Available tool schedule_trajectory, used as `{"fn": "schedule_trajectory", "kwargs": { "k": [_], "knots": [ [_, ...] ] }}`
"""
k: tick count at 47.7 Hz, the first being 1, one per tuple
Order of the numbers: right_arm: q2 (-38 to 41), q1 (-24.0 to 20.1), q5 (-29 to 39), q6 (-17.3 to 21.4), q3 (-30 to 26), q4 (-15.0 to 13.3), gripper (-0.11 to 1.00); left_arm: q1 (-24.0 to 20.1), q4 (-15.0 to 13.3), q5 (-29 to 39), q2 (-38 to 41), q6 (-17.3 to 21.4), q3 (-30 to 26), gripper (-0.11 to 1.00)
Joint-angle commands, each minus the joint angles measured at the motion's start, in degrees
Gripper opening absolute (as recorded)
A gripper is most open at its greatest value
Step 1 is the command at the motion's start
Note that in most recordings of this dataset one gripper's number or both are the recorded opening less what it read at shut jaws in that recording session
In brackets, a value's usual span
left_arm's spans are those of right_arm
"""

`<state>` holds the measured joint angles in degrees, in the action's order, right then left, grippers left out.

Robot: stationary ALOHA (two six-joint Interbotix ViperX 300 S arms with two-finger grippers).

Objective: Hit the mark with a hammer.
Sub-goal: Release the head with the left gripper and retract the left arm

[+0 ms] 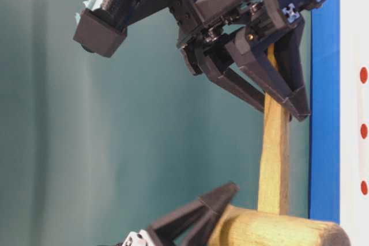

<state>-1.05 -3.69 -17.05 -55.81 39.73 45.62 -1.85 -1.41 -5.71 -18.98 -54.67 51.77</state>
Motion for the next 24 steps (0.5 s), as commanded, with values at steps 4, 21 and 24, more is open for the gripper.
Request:
{"fn": "schedule_trajectory", "kwargs": {
  "k": [4,21,24],
  "knots": [
    [-0.9,0.1,-0.1,0.4,-1.5,-0.1,0.08,0.2,0.1,-0.4,-0.5,0.0,-1.6,0.91],
    [-8.3,-0.4,-0.1,0.8,3.8,2.5,0.08,0.1,0.1,0.8,-5.4,0.2,2.0,0.90],
    [-10.3,-0.4,-0.1,0.8,5.4,3.2,0.08,0.1,0.1,0.5,-7.5,0.5,3.3,0.90]
  ]
}}
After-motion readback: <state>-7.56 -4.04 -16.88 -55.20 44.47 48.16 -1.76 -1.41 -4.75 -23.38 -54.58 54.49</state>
